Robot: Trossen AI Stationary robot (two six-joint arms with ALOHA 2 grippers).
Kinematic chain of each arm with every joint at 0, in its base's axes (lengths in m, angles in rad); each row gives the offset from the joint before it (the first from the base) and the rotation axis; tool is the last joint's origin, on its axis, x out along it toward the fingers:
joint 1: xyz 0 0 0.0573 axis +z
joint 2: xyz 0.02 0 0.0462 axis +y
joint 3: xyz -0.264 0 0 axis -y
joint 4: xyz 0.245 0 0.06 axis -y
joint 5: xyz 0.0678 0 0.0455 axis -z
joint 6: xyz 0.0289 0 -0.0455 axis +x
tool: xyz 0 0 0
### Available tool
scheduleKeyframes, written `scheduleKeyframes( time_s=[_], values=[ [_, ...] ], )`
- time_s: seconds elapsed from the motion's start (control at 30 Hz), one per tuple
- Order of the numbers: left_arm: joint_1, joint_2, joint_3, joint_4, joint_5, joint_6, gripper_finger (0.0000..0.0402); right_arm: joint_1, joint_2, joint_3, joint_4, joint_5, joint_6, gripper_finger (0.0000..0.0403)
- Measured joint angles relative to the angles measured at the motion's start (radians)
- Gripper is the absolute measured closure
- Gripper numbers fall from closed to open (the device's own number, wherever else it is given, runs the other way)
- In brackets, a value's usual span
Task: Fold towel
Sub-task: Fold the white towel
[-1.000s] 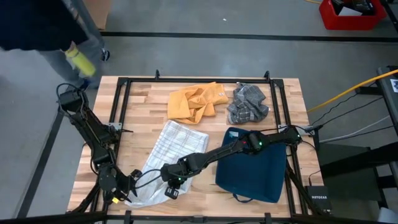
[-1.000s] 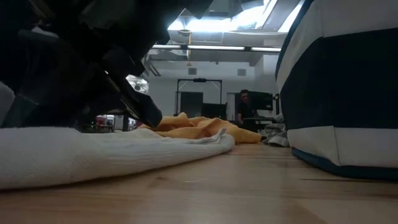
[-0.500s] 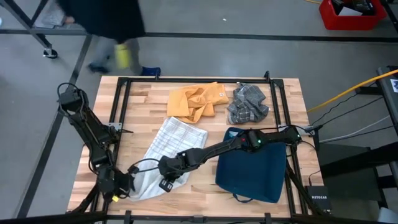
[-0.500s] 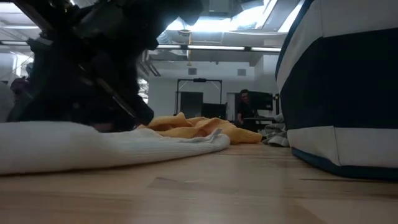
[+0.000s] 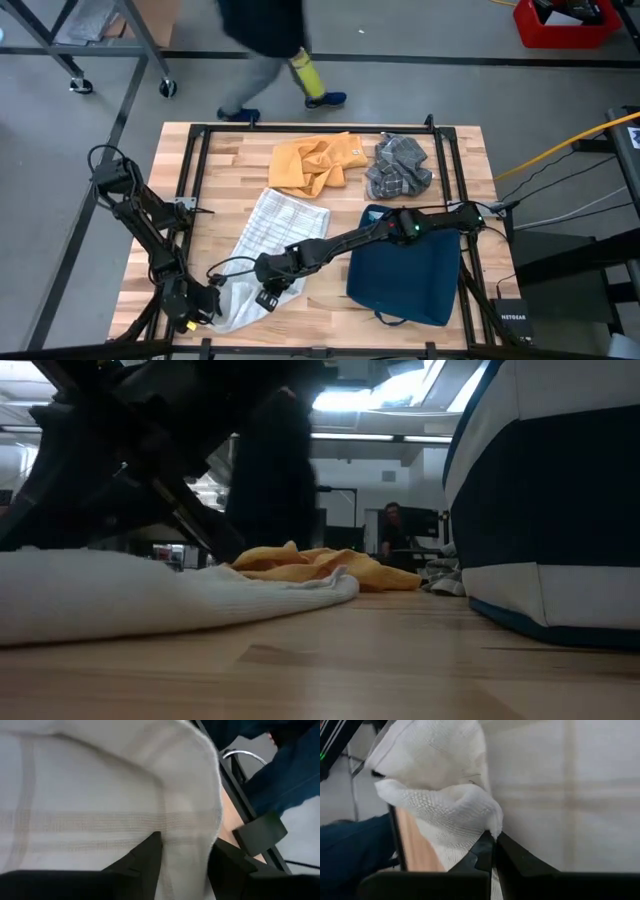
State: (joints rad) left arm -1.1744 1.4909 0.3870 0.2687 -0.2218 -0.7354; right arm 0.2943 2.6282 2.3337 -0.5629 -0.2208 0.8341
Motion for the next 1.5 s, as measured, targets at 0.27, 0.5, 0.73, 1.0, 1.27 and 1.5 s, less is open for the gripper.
scheduleKeyframes(
  time_s=[0.27,0.5,0.73,1.0,1.27,1.5],
  values=[
    [0.000,-0.022,0.018,-0.007,0.013,-0.014,0.0387,0.035,0.000,0.000,0.001,-0.090,-0.009,0.0397],
    [0.000,-0.043,0.018,-0.005,0.008,-0.086,0.0398,0.074,0.000,0.020,0.000,-0.091,0.004,0.0400],
    [0.005,-0.165,0.019,-0.006,0.032,-0.152,0.0399,0.107,-0.012,0.021,0.045,-0.088,0.104,0.0401],
    [0.043,-0.285,0.019,-0.092,0.030,-0.206,0.0400,0.133,-0.046,0.021,0.034,-0.005,0.176,0.0402],
    [0.125,-0.339,0.020,-0.174,0.030,-0.281,0.0401,0.131,-0.077,0.022,-0.025,0.135,0.235,0.0403],
    [0.213,-0.398,0.020,-0.185,0.031,-0.372,0.0401,0.133,-0.091,0.022,-0.097,0.187,0.331,0.0403]
  ],
)
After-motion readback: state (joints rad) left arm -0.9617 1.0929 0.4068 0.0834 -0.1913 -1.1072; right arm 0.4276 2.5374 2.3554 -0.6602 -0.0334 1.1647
